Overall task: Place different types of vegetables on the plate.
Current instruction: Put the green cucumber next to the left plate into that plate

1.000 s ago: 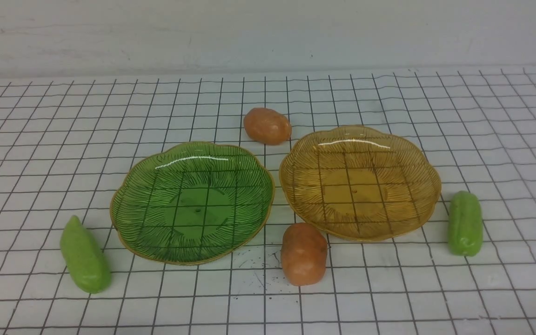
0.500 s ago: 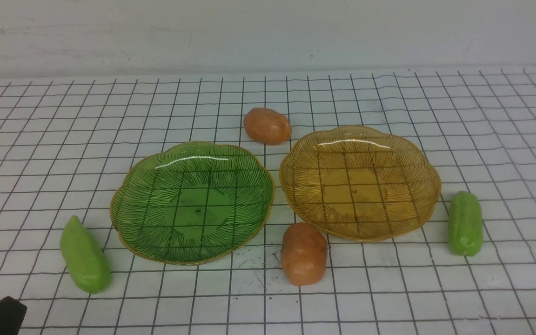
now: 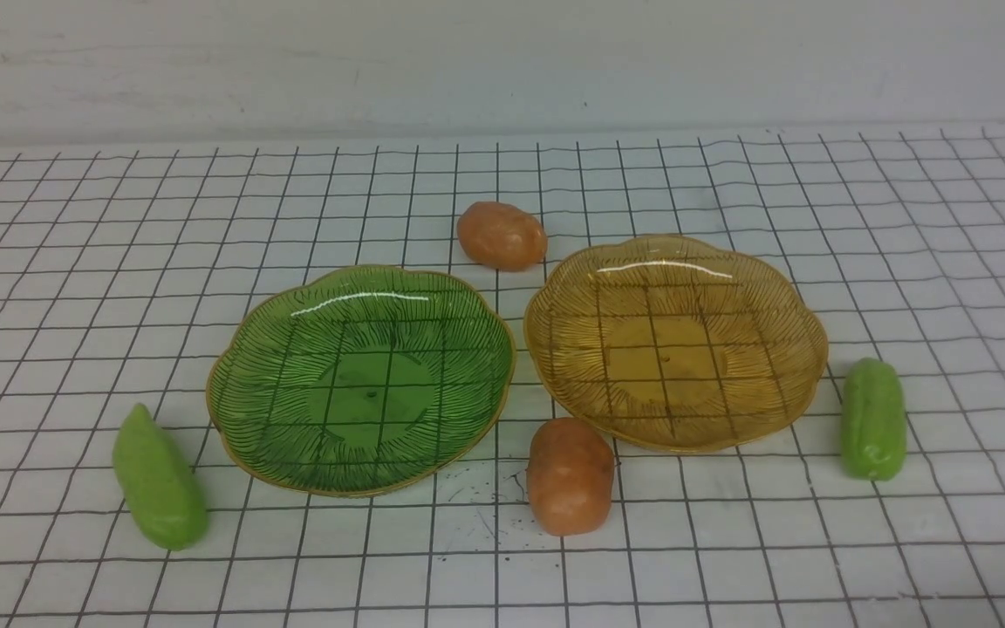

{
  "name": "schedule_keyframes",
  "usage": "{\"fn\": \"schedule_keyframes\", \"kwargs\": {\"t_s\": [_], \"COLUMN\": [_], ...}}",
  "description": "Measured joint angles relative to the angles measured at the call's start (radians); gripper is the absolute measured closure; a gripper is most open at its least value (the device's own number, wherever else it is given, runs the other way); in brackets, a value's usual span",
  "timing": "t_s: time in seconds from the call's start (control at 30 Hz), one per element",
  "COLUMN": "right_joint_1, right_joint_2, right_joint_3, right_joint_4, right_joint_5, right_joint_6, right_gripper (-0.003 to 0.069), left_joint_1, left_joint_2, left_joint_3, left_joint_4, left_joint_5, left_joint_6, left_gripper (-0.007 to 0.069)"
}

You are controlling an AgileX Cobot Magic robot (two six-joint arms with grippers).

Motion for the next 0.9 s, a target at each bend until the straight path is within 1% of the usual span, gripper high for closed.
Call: {"fn": "schedule_keyframes", "kwargs": {"t_s": [0.03,0.1,0.13,0.17,0.2,0.23,0.3,0.33,0.37,0.43,0.47,0.5,0.57,0.6,0.67,0.73,0.77,0.83,0.9], "right_joint_1": [0.000,0.000,0.000,0.000,0.000,0.000,0.000,0.000,0.000,0.000,0.000,0.000,0.000,0.000,0.000,0.000,0.000,0.000,0.001], "right_joint_2": [0.000,0.000,0.000,0.000,0.000,0.000,0.000,0.000,0.000,0.000,0.000,0.000,0.000,0.000,0.004,0.031,0.085,0.130,0.244], "right_joint_3": [0.000,0.000,0.000,0.000,0.000,0.000,0.000,0.000,0.000,0.000,0.000,0.000,-0.003,-0.013,-0.113,-0.200,-0.295,-0.354,-0.482], "right_joint_4": [0.057,0.154,0.154,0.249,0.249,0.292,0.313,0.315,0.320,0.342,0.350,0.362,0.365,0.365,0.340,0.305,0.273,0.246,0.182], "right_joint_5": [-0.038,-0.080,-0.080,-0.111,-0.113,-0.123,-0.129,-0.129,-0.129,-0.129,-0.129,-0.120,-0.081,-0.037,0.173,0.296,0.401,0.474,0.652], "right_joint_6": [0.022,0.051,0.051,0.061,0.061,0.061,0.055,0.055,0.058,0.086,0.095,0.108,0.110,0.107,0.061,0.008,-0.032,-0.058,-0.112], "right_gripper": [0.0673,0.0673,0.0673,0.0673,0.0673,0.0673,0.0673,0.0673,0.0673,0.0673,0.0673,0.0673,0.0673,0.0673,0.0673,0.0673,0.0673,0.0673,0.0673], "left_joint_1": [0.000,0.000,0.000,0.000,0.000,0.000,0.000,0.000,0.000,0.000,0.000,0.000,0.000,0.000,0.000,0.000,0.000,0.000,0.010], "left_joint_2": [0.000,0.008,0.008,0.050,0.057,0.117,0.246,0.275,0.384,0.576,0.611,0.732,0.831,0.896,1.103,1.225,1.299,1.356,1.463], "left_joint_3": [-0.023,-0.122,-0.132,-0.208,-0.217,-0.280,-0.375,-0.382,-0.428,-0.493,-0.498,-0.531,-0.565,-0.581,-0.684,-0.752,-0.815,-0.859,-0.954], "left_joint_4": [0.027,0.112,0.112,0.170,0.175,0.207,0.250,0.259,0.291,0.349,0.360,0.396,0.424,0.440,0.474,0.484,0.486,0.488,0.492], "left_joint_5": [0.006,0.078,0.088,0.176,0.176,0.285,0.478,0.495,0.613,0.799,0.813,0.895,0.960,0.984,1.093,1.151,1.184,1.202,1.231], "left_joint_6": [0.008,0.056,0.065,0.111,0.111,0.165,0.240,0.251,0.280,0.298,0.300,0.306,0.306,0.306,0.309,0.309,0.309,0.309,0.310], "left_gripper": [0.0632,0.0632,0.0632,0.0632,0.0632,0.0632,0.0632,0.0632,0.0632,0.0632,0.0632,0.0632,0.0632,0.0632,0.0632,0.0632,0.0632,0.0632,0.0632]}}
